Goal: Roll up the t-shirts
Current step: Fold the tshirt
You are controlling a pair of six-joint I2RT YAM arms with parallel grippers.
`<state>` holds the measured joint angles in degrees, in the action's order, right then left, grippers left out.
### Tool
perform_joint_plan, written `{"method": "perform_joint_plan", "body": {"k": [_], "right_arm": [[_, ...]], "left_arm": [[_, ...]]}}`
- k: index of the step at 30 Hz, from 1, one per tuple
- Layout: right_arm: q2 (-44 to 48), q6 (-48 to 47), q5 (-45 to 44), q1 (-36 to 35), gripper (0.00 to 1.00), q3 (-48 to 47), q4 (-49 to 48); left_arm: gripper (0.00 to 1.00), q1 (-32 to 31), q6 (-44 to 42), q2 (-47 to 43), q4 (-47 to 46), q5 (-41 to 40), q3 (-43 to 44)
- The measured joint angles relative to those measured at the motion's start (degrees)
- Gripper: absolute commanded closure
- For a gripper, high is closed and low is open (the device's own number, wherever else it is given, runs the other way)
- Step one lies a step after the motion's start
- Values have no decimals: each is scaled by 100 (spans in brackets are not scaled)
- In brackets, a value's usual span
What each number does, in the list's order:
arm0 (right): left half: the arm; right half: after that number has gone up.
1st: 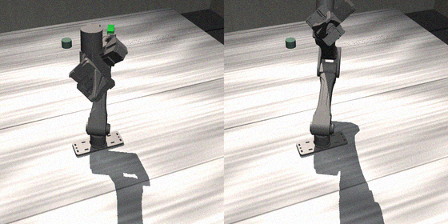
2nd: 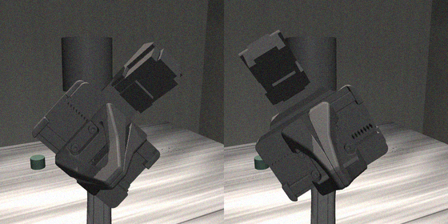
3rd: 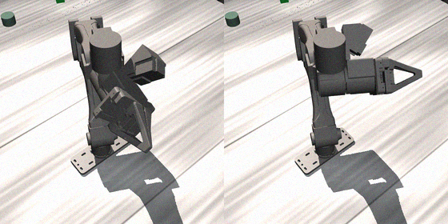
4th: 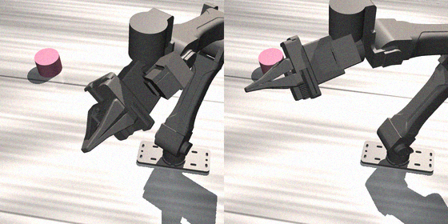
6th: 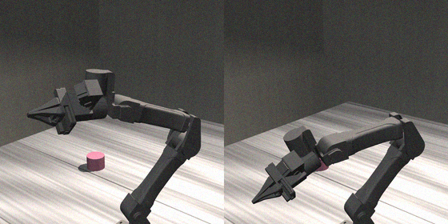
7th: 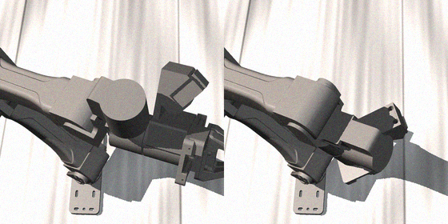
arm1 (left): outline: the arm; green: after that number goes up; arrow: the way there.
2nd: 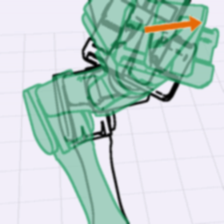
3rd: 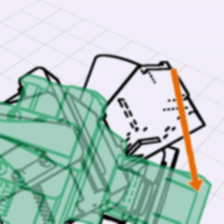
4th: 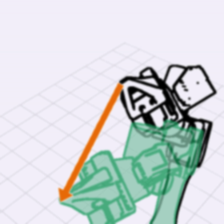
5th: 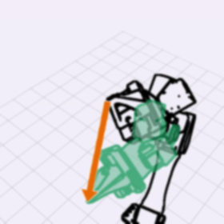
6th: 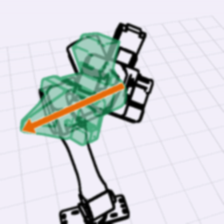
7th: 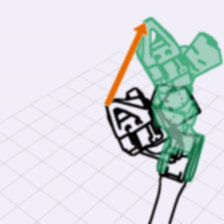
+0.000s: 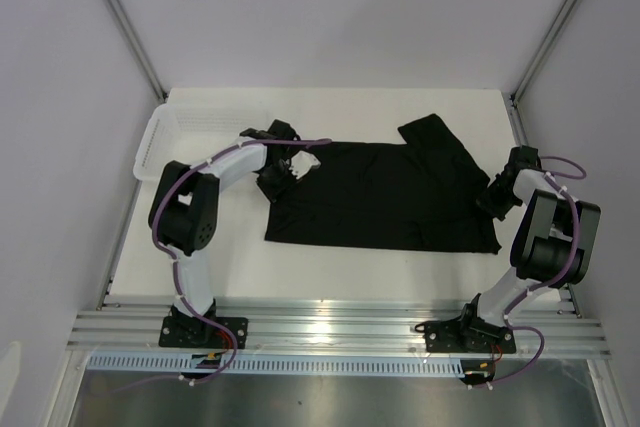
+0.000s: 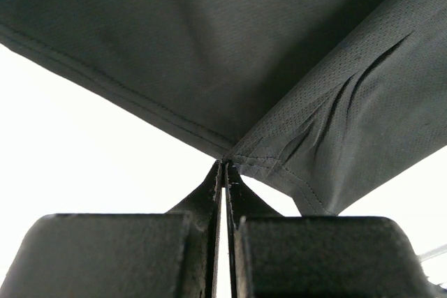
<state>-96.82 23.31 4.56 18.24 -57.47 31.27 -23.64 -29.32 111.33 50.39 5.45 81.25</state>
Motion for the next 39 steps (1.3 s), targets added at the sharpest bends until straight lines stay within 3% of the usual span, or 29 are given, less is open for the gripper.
{"method": "perform_joint_plan", "body": {"k": [2, 3, 4, 6, 7, 10, 18, 23, 26, 30, 35, 39], "right_arm": [[-2, 0, 2, 0, 94, 0, -13], [-2, 7, 2, 0, 89, 0, -15], [-2, 0, 2, 0, 78, 0, -20], [-2, 13, 0, 0, 68, 0, -28], [-2, 7, 0, 0, 62, -4, -28], [24, -31, -24, 0, 54, -39, 17], [935, 149, -387, 260, 54, -83, 455], [1552, 369, -466, 789, 54, 608, 511], [1631, 442, -452, 929, 55, 1106, 529], [1510, 533, -199, 938, 56, 1447, 468], [1397, 562, -94, 938, 57, 1471, 376], [1355, 562, -109, 944, 66, 1453, 361]], "left_arm": [[99, 15, 33, 0, -33, -44, 0], [93, 20, 44, 0, -37, -52, 0], [87, 22, 42, 0, -39, -57, 0], [69, 22, 76, 0, -39, -66, 0], [64, 24, 85, 0, -42, -70, 0], [61, 37, 140, 0, -37, -74, 0], [55, 44, 120, -175, 238, 116, 188], [49, -9, -280, -861, 431, 555, -92], [48, -229, -695, -1303, 442, 654, -737], [44, -555, -981, -1255, 437, 684, -1263], [41, -584, -1099, -1156, 238, 638, -1434], [40, -599, -1152, -1082, 15, 577, -1462]]}}
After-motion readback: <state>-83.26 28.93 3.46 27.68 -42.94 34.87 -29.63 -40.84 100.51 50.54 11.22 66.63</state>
